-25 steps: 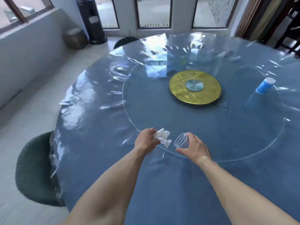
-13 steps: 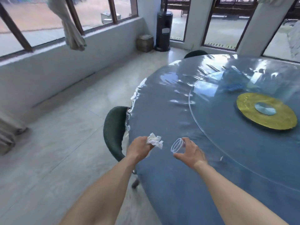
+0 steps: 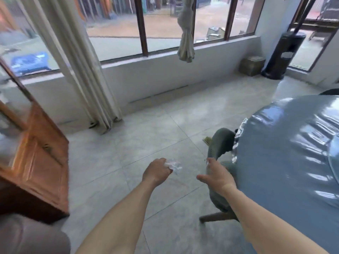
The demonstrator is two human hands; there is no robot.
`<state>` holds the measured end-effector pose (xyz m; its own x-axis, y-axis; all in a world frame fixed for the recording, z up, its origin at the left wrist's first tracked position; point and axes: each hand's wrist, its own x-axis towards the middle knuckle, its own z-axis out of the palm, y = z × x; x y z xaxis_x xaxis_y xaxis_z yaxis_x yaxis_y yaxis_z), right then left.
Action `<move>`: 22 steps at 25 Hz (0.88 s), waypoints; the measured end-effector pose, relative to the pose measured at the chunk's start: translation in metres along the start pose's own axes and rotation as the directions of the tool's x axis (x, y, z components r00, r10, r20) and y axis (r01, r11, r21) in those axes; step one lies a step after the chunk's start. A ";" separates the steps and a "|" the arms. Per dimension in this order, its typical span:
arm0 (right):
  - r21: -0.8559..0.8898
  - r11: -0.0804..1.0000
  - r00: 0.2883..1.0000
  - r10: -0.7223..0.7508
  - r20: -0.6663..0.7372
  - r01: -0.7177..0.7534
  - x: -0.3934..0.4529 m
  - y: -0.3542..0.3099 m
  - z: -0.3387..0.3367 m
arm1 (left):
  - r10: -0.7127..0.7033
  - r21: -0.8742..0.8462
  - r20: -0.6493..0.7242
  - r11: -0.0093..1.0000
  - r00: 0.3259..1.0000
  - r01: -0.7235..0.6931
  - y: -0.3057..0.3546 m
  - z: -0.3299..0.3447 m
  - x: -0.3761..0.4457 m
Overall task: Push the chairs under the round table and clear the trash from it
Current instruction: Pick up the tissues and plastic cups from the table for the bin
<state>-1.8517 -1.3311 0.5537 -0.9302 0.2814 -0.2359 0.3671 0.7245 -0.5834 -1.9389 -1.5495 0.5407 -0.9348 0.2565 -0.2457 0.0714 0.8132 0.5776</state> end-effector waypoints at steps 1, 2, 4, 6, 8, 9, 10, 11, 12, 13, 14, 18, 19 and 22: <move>-0.003 1.000 1.000 -0.026 0.015 0.026 0.006 -0.012 0.009 | -0.030 -0.032 -0.016 0.999 0.999 0.030 -0.011 -0.011 0.001; -0.007 0.999 0.999 -0.041 0.027 0.041 0.012 -0.020 0.016 | -0.054 -0.069 -0.029 0.996 0.998 0.052 -0.020 -0.018 0.003; -0.027 0.998 0.997 -0.062 0.049 0.064 0.027 -0.035 0.025 | -0.096 -0.127 -0.050 0.988 0.994 0.089 -0.034 -0.031 0.007; -0.048 0.995 0.993 -0.085 0.076 0.089 0.046 -0.047 0.032 | -0.145 -0.168 -0.072 0.977 0.987 0.131 -0.049 -0.039 0.016; -0.061 0.993 0.991 -0.096 0.096 0.102 0.067 -0.058 0.038 | -0.173 -0.187 -0.083 0.970 0.981 0.155 -0.061 -0.044 0.030; -0.069 0.992 0.989 -0.101 0.105 0.109 0.080 -0.063 0.040 | -0.184 -0.195 -0.087 0.967 0.979 0.164 -0.064 -0.047 0.038; -0.077 0.991 0.988 -0.104 0.116 0.113 0.094 -0.067 0.043 | -0.192 -0.199 -0.091 0.965 0.977 0.171 -0.067 -0.051 0.048; -0.078 0.990 0.986 -0.109 0.125 0.119 0.111 -0.071 0.046 | -0.199 -0.201 -0.098 0.964 0.975 0.176 -0.068 -0.056 0.061; -0.080 0.989 0.985 -0.115 0.127 0.125 0.128 -0.074 0.047 | -0.201 -0.198 -0.106 0.964 0.974 0.177 -0.068 -0.061 0.075; -0.079 0.988 0.984 -0.121 0.127 0.132 0.145 -0.079 0.047 | -0.204 -0.195 -0.110 0.964 0.973 0.180 -0.068 -0.067 0.089; -0.074 0.988 0.984 -0.124 0.131 0.135 0.161 -0.084 0.046 | -0.209 -0.192 -0.109 0.964 0.972 0.186 -0.067 -0.071 0.105; -0.065 0.989 0.980 -0.120 0.158 0.131 0.226 -0.096 0.036 | -0.225 -0.167 -0.086 0.964 0.971 0.209 -0.051 -0.090 0.172; -0.062 0.990 0.981 -0.112 0.158 0.123 0.240 -0.097 0.033 | -0.219 -0.165 -0.077 0.965 0.973 0.204 -0.045 -0.093 0.189; -0.062 0.994 0.987 -0.086 0.136 0.095 0.284 -0.102 0.019 | -0.199 -0.166 -0.071 0.969 0.977 0.185 -0.031 -0.101 0.237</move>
<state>-2.1532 -1.3370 0.5313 -0.9485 0.1300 -0.2888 0.2762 0.7856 -0.5537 -2.1983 -1.5664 0.5434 -0.9526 0.0520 -0.2998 -0.1617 0.7481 0.6435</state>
